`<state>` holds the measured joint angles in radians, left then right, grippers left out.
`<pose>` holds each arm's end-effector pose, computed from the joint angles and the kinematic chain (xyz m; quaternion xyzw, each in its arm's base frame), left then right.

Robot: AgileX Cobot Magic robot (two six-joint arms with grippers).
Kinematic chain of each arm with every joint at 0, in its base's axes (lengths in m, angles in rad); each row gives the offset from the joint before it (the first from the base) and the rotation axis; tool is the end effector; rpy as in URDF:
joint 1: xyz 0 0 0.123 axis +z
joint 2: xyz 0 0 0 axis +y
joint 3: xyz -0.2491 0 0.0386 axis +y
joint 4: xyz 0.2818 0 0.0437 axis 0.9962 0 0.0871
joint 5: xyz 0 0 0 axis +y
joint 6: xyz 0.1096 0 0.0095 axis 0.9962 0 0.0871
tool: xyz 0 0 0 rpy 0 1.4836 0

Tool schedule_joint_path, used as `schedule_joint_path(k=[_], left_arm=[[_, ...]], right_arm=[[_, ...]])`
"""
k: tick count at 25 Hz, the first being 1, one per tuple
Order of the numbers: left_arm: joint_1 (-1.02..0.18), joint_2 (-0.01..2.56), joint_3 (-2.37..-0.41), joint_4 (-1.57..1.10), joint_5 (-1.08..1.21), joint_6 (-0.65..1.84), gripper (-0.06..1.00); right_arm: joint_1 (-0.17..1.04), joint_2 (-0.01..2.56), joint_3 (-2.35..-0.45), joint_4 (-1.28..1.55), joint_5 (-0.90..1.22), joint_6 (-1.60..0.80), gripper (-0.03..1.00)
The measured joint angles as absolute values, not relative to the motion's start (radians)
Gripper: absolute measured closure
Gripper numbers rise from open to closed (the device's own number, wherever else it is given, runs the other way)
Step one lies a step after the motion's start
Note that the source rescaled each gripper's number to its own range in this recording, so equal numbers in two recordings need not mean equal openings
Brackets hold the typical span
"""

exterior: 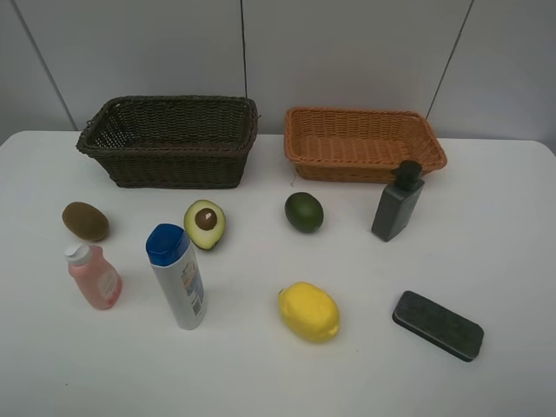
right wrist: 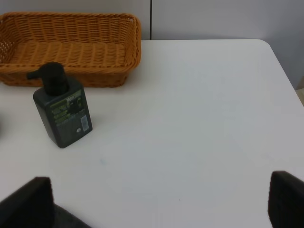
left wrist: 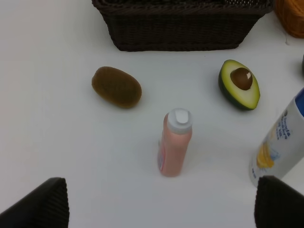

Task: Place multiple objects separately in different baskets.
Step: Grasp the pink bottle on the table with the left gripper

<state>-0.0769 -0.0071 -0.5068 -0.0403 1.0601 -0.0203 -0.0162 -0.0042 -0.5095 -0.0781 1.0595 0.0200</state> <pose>0.0726 -0.0095 0.2877 0.0249 0.8489 -0.0457 0.5260 0.0730 -0.0087 0.2886 0.0171 0.8485 -0.0380 0.5275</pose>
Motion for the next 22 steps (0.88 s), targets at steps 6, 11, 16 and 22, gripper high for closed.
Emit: schedule_joint_path(k=[6, 11, 16, 22], left_arm=[[-0.077, -0.007, -0.507, -0.04, 1.06, -0.02, -0.06], [-0.077, -0.007, -0.507, -0.04, 1.06, -0.02, -0.06], [-0.077, 0.078, -0.525, -0.04, 1.063, -0.032, -0.06], [-0.077, 0.41, -0.603, -0.042, 1.06, -0.05, -0.06]], right_arm=[[-0.014, -0.004, -0.51, -0.078, 1.059, 0.02, -0.01], [-0.004, -0.004, -0.51, -0.078, 1.059, 0.02, -0.01], [-0.004, -0.004, -0.51, -0.078, 1.059, 0.02, -0.01], [-0.004, -0.004, -0.51, -0.078, 1.059, 0.02, -0.01]])
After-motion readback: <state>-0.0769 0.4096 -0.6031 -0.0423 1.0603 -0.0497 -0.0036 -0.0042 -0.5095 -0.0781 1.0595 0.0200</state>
